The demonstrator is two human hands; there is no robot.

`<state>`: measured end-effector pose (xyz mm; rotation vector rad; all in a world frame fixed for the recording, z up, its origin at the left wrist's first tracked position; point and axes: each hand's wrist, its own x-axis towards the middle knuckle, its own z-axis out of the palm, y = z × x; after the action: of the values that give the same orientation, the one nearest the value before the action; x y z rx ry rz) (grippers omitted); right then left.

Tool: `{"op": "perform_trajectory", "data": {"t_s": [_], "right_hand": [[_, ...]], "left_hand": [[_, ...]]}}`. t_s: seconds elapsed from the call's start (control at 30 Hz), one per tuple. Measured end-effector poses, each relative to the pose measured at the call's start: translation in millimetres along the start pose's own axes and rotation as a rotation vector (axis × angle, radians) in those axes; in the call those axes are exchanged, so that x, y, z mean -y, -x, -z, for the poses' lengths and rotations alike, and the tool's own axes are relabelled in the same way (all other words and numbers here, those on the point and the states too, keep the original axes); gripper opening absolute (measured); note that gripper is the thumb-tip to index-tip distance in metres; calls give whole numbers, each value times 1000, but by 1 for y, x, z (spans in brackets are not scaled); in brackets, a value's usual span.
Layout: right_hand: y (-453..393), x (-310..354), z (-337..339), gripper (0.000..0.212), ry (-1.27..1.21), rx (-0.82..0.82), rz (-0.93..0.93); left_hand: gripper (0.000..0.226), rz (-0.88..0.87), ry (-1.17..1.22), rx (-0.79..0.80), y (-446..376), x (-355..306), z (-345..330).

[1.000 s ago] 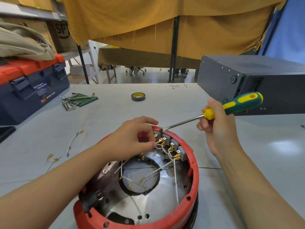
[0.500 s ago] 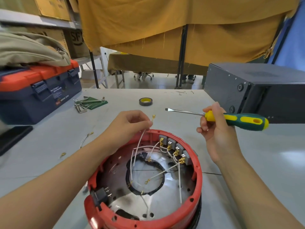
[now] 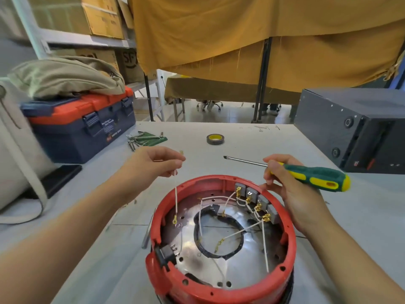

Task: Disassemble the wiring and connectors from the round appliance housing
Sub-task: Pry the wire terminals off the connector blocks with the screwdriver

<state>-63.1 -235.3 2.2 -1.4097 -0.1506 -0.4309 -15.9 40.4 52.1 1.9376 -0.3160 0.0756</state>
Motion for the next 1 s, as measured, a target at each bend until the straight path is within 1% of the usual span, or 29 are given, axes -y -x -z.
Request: {"op": "perform_trajectory", "data": {"t_s": [0.1,0.17,0.23,0.33,0.37,0.43,0.5,0.6,0.73,0.83,0.93,1.0], "right_hand": [[3,-2,-3,33,76,27,34],[4,-2,-3,33,120,32,58],[4,-4,-3,29,144,30,75],[3,-7,-2,16,165,37,87],[3,-7,-2,17,177,38,90],[3,-6,-1,28,200,38,94],[3,-5,-2,34,212,32,97],[3,-6,-2,33,206,30,105],[3,-5,-2,43,209,28,106],[3,-5,-2,39,224,22,114],[2,-7,-1,22,231,23,121],[2,-8,-1,19,235,25,125]], "left_hand": [[17,90,-119,43,14,9,36],[18,146,-170,36,23,17,55],[18,194,-140,11,31,25,68],[16,236,-11,-41,37,36,77],[13,240,5,-64,38,40,78],[9,270,-19,-100,36,47,82],[9,317,-87,-94,34,53,84],[11,351,-296,-63,32,63,88],[17,389,-446,-95,30,75,85],[14,396,-575,-123,27,84,78],[11,376,-617,-143,24,88,73],[9,366,-662,-126,22,90,72]]}}
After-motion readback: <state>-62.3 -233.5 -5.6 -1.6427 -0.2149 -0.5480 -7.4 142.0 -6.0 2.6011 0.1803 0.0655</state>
